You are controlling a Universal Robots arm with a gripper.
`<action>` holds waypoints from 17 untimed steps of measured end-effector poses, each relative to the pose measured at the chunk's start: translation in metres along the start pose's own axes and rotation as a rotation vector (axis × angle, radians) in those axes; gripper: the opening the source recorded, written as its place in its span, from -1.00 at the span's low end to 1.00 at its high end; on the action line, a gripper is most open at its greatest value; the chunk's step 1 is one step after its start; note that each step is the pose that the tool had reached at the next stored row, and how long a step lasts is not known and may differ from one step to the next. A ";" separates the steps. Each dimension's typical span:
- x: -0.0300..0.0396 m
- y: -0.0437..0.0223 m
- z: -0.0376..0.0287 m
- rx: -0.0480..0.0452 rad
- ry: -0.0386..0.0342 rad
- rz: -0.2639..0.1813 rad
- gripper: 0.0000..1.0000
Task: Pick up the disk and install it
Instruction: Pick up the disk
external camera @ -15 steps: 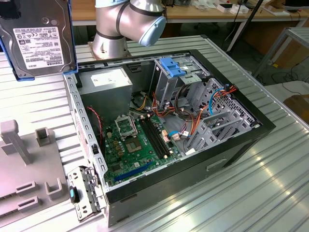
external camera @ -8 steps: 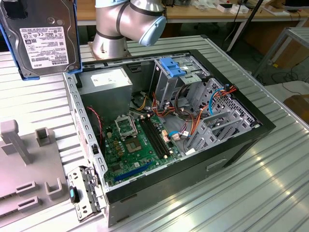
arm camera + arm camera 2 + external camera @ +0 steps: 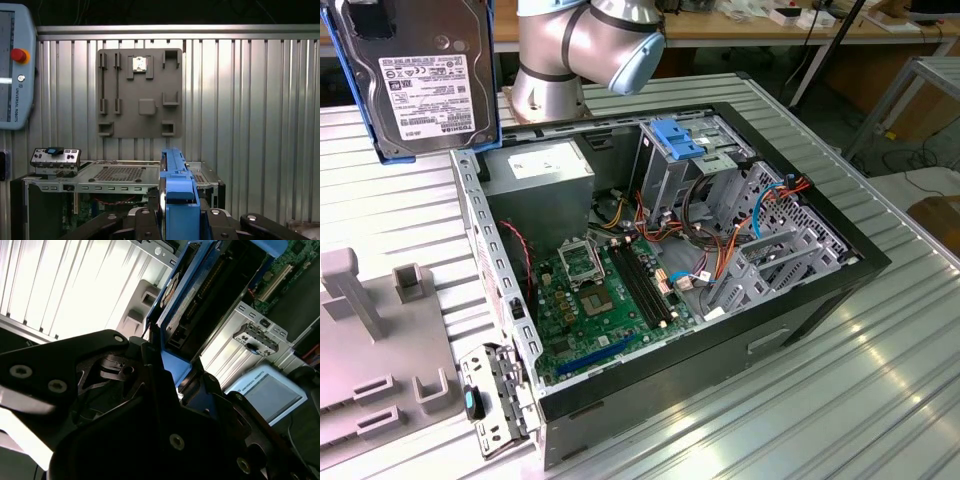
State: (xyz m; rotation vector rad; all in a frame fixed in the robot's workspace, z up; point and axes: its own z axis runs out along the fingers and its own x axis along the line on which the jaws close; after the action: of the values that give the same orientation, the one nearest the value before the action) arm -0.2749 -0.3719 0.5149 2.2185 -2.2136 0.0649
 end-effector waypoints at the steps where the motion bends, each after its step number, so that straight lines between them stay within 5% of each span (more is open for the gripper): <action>1: 0.0000 -0.0015 0.0001 0.0001 -0.0001 0.000 -0.25; 17: 0.0000 -0.0314 0.0011 0.0001 0.0000 0.000 -0.25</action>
State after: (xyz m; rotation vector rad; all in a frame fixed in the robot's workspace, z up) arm -0.2434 -0.3719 0.5146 2.2185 -2.2137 0.0650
